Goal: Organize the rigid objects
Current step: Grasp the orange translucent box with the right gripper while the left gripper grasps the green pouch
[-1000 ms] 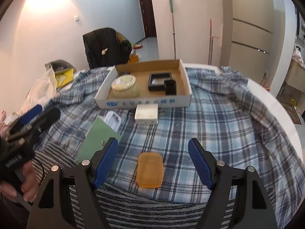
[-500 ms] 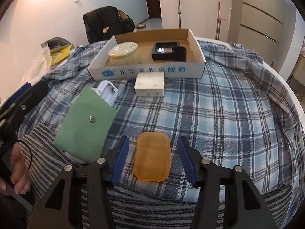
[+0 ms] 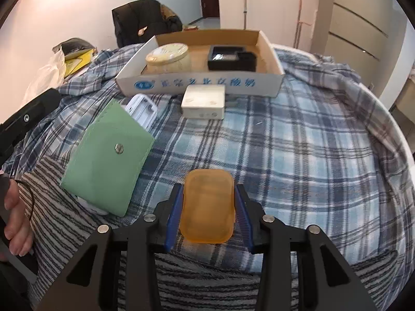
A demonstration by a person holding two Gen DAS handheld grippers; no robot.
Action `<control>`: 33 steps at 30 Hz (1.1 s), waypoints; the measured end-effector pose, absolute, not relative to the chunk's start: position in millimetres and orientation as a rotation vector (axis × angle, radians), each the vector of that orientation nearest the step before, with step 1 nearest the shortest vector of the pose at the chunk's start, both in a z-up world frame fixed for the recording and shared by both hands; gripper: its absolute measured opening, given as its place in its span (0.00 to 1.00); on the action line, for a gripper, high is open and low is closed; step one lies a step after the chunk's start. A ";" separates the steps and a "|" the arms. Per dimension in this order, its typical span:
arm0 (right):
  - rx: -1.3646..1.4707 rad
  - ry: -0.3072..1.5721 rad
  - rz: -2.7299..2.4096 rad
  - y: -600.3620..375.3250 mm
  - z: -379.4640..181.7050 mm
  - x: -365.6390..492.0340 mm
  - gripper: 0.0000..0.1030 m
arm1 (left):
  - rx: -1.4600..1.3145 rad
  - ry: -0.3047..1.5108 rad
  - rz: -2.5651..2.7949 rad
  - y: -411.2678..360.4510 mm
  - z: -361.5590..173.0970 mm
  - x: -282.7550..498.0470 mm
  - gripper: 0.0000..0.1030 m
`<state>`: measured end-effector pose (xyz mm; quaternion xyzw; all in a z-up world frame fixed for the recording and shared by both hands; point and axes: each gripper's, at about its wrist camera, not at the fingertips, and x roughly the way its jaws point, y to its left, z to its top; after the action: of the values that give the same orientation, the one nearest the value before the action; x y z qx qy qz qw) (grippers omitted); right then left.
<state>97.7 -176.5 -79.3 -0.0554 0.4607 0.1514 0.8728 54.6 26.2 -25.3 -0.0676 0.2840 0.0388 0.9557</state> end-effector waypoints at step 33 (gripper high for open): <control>-0.088 0.973 0.346 -212.7 -88.4 84.9 0.38 | -0.063 0.882 -0.152 -37.8 -39.6 66.7 0.56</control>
<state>84.9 -212.7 -88.4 -0.0420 0.4649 0.1656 0.8687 66.7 -37.8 -39.6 -0.0304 0.4265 -0.0734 0.9010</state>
